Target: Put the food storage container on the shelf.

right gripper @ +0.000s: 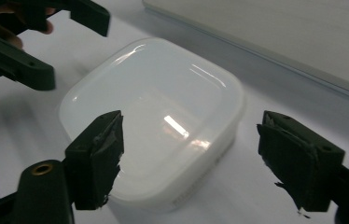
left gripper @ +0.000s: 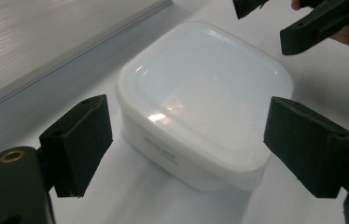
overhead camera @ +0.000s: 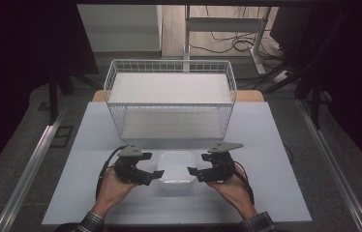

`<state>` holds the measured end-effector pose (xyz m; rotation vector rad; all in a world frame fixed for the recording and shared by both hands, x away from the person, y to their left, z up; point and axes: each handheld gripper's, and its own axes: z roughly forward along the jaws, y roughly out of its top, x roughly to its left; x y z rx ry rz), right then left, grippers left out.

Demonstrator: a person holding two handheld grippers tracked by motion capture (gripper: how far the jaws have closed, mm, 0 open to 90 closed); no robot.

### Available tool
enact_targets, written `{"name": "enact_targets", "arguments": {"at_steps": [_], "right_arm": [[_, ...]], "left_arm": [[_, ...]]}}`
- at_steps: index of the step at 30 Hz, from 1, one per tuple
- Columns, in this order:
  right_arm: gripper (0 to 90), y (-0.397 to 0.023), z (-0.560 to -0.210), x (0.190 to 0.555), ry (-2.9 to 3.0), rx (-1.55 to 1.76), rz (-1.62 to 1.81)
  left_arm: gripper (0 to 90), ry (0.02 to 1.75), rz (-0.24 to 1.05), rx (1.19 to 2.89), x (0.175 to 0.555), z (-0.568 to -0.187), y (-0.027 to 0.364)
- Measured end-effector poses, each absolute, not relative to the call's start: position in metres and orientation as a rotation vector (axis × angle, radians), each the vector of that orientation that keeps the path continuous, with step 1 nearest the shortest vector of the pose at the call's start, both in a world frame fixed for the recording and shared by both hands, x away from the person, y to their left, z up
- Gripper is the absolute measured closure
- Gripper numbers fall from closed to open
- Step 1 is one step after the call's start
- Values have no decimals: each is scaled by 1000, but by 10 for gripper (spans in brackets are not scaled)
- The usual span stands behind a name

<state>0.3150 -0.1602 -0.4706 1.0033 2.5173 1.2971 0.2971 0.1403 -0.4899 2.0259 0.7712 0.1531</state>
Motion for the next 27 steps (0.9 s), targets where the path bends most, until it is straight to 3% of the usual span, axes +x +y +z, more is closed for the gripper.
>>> {"name": "enact_targets", "arguments": {"at_steps": [9, 12, 16, 20, 21, 22, 26, 27], "right_arm": [[112, -152, -491, 328, 2602, 1088, 1251], [125, -152, -494, 330, 2621, 1132, 1288], [199, -153, -496, 331, 2687, 1133, 1340], [250, -154, -495, 330, 2695, 1150, 1347], [287, -155, -494, 329, 2696, 1150, 1338], [386, -158, -489, 326, 2680, 1146, 1327], [472, -161, -485, 322, 2665, 1161, 1322], [506, -163, -484, 320, 2654, 1173, 1323]], "left_arm": [[156, 844, 82, 2021, 311, -508, 132], [150, 872, 31, 1991, 312, -511, 132], [173, 888, -56, 1963, 315, -515, 132], [170, 926, -61, 1965, 312, -513, 130], [172, 935, -58, 1970, 311, -513, 130], [182, 948, -57, 1965, 310, -512, 129], [275, 968, -15, 1965, 301, -505, 132], [334, 969, -2, 1963, 298, -502, 135]]}}
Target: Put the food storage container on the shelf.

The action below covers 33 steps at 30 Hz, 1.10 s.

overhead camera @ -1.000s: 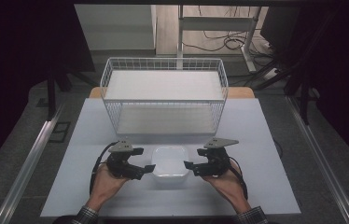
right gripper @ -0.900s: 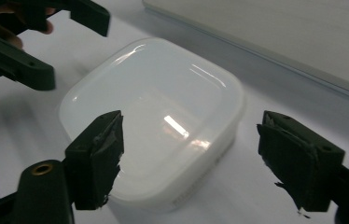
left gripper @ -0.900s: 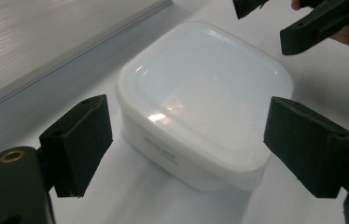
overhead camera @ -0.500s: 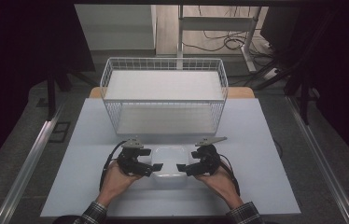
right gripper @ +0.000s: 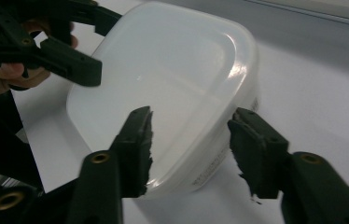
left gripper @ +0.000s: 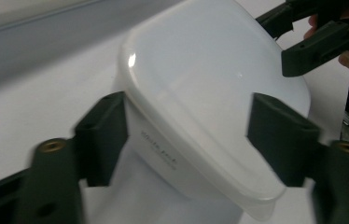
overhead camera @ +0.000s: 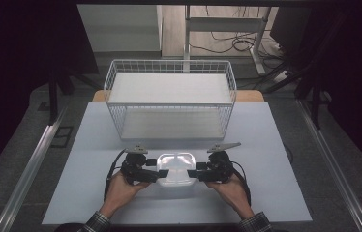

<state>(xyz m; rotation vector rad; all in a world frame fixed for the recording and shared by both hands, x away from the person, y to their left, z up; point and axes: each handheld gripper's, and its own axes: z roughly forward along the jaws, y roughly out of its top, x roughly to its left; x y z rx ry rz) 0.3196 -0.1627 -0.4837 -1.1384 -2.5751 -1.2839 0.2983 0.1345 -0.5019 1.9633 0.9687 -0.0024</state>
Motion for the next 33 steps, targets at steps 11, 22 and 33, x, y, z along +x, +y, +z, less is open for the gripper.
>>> {"name": "enact_targets", "arguments": {"at_steps": [11, 22, 33], "right_arm": [[685, -172, -475, 299, -2516, -1219, -1310], [788, -176, -473, 289, -2486, -1296, -1349], [788, -174, -464, 290, -2510, -1312, -1426]], "left_arm": [[584, 987, -115, 1888, 274, -504, 149], [798, 1018, 14, 1888, 264, -495, 146], [800, 1029, 37, 1842, 266, -485, 147]]}}
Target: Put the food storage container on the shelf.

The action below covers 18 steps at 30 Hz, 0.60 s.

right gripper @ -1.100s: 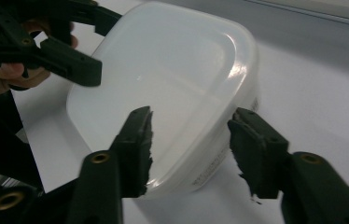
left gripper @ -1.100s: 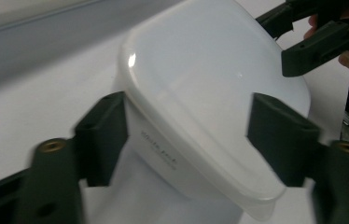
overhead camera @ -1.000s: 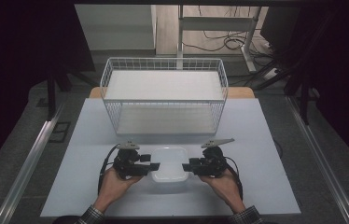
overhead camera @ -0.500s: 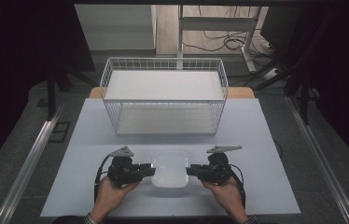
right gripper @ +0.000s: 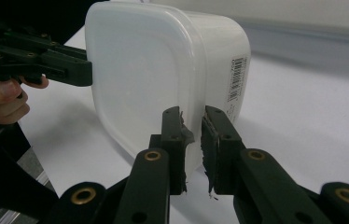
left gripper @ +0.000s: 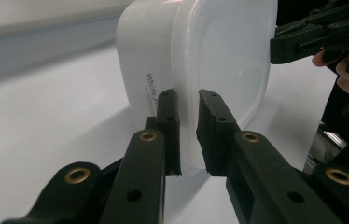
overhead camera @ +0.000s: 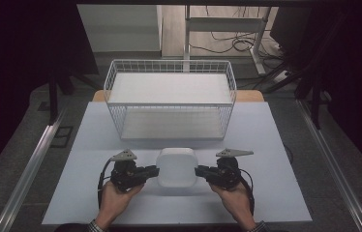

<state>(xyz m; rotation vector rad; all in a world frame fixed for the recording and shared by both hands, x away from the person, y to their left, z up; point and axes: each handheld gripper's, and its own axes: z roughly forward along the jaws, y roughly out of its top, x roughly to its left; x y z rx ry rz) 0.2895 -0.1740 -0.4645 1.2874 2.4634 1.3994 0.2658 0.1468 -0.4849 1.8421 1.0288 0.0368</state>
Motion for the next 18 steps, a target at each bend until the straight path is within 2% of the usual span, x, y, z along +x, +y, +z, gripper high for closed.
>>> {"name": "enact_targets", "arguments": {"at_steps": [8, 18], "right_arm": [[788, -170, -449, 295, 2433, 1241, 1422], [787, -165, -413, 311, 2377, 1166, 1483]], "left_arm": [[801, 1017, 86, 1831, 270, -467, 150], [801, 985, 155, 1802, 285, -423, 156]]}}
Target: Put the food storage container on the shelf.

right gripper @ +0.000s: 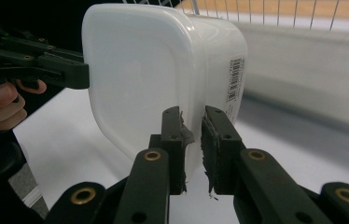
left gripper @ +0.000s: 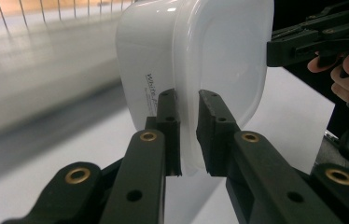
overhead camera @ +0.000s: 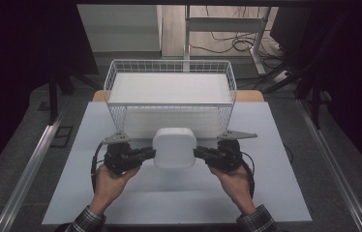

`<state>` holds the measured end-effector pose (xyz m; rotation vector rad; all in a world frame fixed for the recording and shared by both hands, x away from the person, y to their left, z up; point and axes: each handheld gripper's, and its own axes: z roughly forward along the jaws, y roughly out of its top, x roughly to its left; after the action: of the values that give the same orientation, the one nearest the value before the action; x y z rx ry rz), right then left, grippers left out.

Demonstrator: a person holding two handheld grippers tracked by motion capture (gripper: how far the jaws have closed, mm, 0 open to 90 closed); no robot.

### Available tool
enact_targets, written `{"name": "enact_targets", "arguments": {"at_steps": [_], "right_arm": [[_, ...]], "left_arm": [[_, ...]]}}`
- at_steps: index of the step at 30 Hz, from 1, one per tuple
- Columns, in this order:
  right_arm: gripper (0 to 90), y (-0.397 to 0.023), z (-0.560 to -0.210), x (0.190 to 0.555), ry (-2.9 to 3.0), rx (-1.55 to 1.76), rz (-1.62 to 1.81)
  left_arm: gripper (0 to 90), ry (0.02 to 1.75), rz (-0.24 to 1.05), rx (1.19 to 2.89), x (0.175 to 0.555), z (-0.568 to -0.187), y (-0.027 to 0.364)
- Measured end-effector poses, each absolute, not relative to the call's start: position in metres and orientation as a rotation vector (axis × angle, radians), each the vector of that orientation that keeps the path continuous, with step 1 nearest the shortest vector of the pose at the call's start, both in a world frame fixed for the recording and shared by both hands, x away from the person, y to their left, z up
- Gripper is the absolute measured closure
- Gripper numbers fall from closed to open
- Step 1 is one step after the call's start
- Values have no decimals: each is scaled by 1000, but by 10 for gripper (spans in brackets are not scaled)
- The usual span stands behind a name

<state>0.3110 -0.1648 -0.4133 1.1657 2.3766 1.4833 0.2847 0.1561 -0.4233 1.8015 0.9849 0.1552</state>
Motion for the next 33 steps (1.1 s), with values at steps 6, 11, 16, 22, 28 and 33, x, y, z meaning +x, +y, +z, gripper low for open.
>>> {"name": "enact_targets", "arguments": {"at_steps": [6, 11, 16, 22, 28, 33], "right_arm": [[786, -162, -385, 324, 2339, 1132, 1503], [786, -159, -367, 333, 2315, 1101, 1520], [785, -154, -344, 344, 2297, 1075, 1535], [784, -150, -321, 357, 2274, 1058, 1553], [783, -143, -293, 377, 2234, 1045, 1558], [781, -140, -286, 390, 2222, 1073, 1555]], "left_arm": [[801, 967, 186, 1787, 297, -399, 159], [801, 952, 211, 1782, 305, -383, 161], [801, 943, 228, 1763, 316, -359, 166], [801, 936, 229, 1733, 328, -337, 172], [800, 932, 248, 1719, 351, -310, 177], [797, 952, 253, 1728, 365, -303, 177]]}}
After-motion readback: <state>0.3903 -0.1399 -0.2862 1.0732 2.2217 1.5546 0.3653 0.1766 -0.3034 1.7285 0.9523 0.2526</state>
